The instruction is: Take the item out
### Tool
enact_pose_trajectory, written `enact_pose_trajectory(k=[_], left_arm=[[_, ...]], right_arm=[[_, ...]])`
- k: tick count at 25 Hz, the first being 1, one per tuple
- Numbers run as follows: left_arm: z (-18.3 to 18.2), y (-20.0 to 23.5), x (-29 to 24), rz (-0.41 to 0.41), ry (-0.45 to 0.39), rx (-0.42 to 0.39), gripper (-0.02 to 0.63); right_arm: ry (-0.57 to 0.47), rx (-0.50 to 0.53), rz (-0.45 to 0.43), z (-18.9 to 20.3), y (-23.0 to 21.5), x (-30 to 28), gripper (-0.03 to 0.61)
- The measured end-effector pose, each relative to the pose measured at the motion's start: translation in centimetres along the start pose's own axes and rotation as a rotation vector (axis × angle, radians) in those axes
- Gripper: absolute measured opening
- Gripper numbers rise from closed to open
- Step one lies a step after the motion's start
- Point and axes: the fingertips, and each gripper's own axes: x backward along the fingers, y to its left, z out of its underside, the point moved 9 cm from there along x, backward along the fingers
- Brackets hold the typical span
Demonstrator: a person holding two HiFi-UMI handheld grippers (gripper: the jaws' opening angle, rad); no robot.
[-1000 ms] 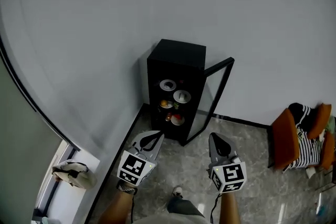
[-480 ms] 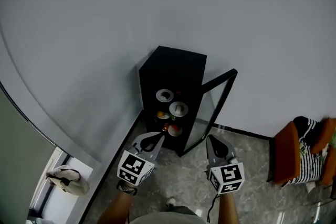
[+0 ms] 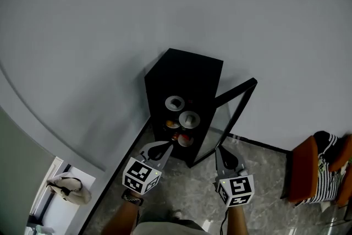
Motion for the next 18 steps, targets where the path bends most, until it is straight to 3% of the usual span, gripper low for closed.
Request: enact_pose_trajectory(k=[6, 14, 18], left_arm=[[2.1, 2.4, -3.7, 0.063, 0.039, 0.092, 0.018], [5.6, 7.9, -9.2, 0.138, 0.005, 0.286, 0.039], [7.8, 10.5, -12.2, 0.171, 0.048, 0.355, 0.056]], right_arm=[[0.045, -0.010, -0.001, 2.0, -1.2, -3.6, 0.008], [0.068, -0.054, 0.034, 5.1, -0.6, -9.7, 0.008], [0.090, -0.074, 0.043, 6.4, -0.7, -12.9, 0.008]])
